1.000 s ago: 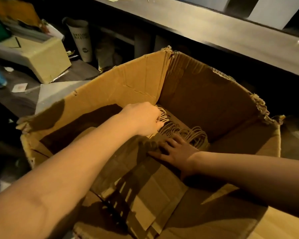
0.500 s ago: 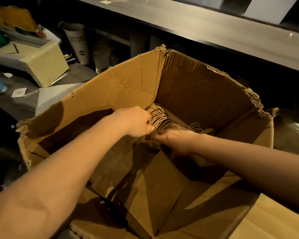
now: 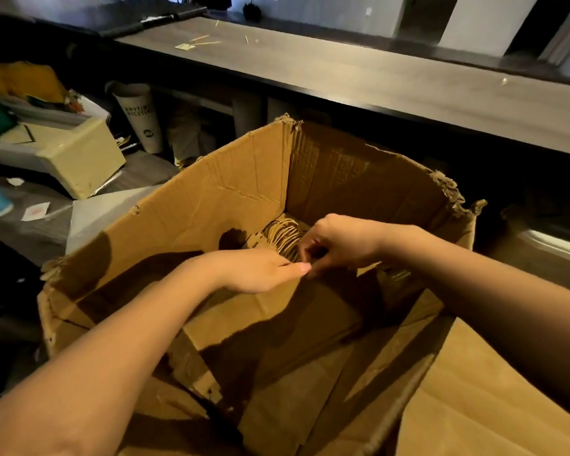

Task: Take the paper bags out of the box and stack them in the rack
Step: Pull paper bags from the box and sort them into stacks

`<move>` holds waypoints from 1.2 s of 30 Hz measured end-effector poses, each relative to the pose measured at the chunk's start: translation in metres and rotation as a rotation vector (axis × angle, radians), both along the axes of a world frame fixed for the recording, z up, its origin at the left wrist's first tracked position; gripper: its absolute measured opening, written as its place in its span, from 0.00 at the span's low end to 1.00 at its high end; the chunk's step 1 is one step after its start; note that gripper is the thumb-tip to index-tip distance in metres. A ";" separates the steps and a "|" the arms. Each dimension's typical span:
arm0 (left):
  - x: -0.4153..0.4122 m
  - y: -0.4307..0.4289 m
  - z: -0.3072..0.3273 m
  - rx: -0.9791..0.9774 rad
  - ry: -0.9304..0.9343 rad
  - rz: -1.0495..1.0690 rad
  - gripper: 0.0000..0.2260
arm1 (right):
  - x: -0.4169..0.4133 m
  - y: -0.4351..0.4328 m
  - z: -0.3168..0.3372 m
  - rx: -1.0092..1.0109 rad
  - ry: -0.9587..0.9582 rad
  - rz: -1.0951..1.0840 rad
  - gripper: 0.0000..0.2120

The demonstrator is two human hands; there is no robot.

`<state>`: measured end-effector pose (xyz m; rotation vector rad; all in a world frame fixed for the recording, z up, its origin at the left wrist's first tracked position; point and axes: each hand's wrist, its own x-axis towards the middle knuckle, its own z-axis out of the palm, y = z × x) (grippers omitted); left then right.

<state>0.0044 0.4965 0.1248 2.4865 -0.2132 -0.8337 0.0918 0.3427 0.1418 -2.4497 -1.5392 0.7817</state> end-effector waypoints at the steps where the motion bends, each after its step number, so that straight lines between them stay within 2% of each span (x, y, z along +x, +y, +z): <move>1: 0.000 0.001 0.001 -0.029 -0.038 0.031 0.21 | 0.001 -0.001 0.004 0.043 -0.004 -0.024 0.05; 5: -0.002 0.000 0.013 -0.080 -0.308 0.161 0.18 | 0.000 -0.009 0.027 0.191 -0.010 -0.082 0.09; 10: -0.004 -0.012 0.038 0.196 -0.814 0.241 0.16 | -0.002 -0.016 0.057 0.360 -0.168 -0.147 0.12; 14: -0.003 -0.021 0.069 0.185 -1.001 0.310 0.20 | -0.006 -0.034 0.089 0.516 -0.325 -0.228 0.13; 17: -0.001 -0.030 0.097 0.151 -1.023 0.369 0.24 | -0.010 -0.047 0.106 0.630 -0.385 -0.285 0.12; 20: -0.001 -0.045 0.123 0.167 -1.048 0.442 0.25 | -0.015 -0.067 0.116 0.701 -0.527 -0.331 0.12; 23: 0.001 -0.060 0.137 0.125 -1.063 0.495 0.27 | -0.026 -0.094 0.123 0.798 -0.552 -0.403 0.11; 27: 0.006 -0.080 0.143 -0.023 -1.013 0.641 0.27 | -0.045 -0.141 0.115 0.938 -0.574 -0.529 0.16; 29: 0.010 -0.099 0.141 -0.139 -0.951 0.701 0.26 | -0.057 -0.168 0.101 1.036 -0.563 -0.673 0.18; 31: 0.014 -0.117 0.136 -0.221 -0.896 0.742 0.25 | -0.070 -0.187 0.083 1.181 -0.504 -0.822 0.22; 33: 0.017 -0.137 0.131 -0.322 -0.856 0.784 0.23 | -0.083 -0.202 0.067 1.312 -0.385 -0.939 0.31; 36: 0.022 -0.176 0.121 -0.520 -0.821 0.834 0.23 | -0.098 -0.221 0.052 1.518 0.001 -0.984 0.42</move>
